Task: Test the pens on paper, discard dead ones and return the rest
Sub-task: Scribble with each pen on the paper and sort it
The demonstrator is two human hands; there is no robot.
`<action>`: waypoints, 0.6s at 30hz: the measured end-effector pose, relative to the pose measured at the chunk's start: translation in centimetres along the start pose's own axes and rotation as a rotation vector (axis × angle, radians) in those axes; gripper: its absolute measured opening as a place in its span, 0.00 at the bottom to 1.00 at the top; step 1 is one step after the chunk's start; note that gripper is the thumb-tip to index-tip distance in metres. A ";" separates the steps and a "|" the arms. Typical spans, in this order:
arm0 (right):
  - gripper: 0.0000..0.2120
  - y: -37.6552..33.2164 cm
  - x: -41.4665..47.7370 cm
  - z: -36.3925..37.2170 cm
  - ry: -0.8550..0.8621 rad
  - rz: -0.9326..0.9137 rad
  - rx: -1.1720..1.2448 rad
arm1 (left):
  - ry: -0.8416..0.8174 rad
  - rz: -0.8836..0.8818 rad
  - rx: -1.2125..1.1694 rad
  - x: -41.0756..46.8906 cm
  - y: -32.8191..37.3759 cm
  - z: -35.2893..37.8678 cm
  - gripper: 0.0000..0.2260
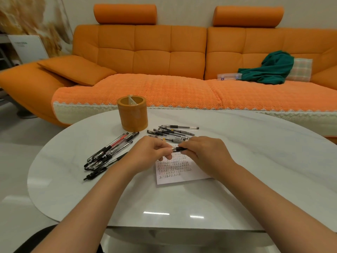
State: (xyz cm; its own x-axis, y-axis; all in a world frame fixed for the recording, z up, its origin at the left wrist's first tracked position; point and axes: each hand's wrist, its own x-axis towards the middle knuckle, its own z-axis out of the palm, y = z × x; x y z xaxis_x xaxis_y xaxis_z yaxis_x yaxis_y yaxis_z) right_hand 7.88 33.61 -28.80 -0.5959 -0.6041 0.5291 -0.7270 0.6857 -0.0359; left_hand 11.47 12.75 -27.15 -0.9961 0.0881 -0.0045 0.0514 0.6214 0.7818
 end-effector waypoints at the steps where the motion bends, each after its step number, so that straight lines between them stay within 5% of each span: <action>1: 0.06 -0.1 -0.1 0.1 0.000 -0.032 -0.007 | -0.002 -0.001 0.025 0.0 -0.1 0.0 0.06; 6: 0.07 -0.3 -0.5 0.3 -0.121 -0.107 -0.001 | -0.035 -0.002 0.032 -0.1 -0.7 0.1 0.06; 11: 0.12 -0.3 -0.5 -0.9 -0.348 0.117 0.235 | 0.007 0.095 0.090 -0.4 -0.2 0.8 0.04; 18: 0.10 0.2 -0.9 -0.3 -0.328 0.240 0.433 | 0.032 0.170 0.151 0.0 0.0 0.7 0.05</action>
State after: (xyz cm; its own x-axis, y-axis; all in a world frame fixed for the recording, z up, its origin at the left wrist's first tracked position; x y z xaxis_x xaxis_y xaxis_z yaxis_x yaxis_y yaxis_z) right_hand 8.37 34.46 -29.05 -0.7849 -0.5939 0.1767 -0.5909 0.6318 -0.5016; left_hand 11.47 13.31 -27.55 -0.9737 0.1786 0.1411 0.2268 0.7090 0.6678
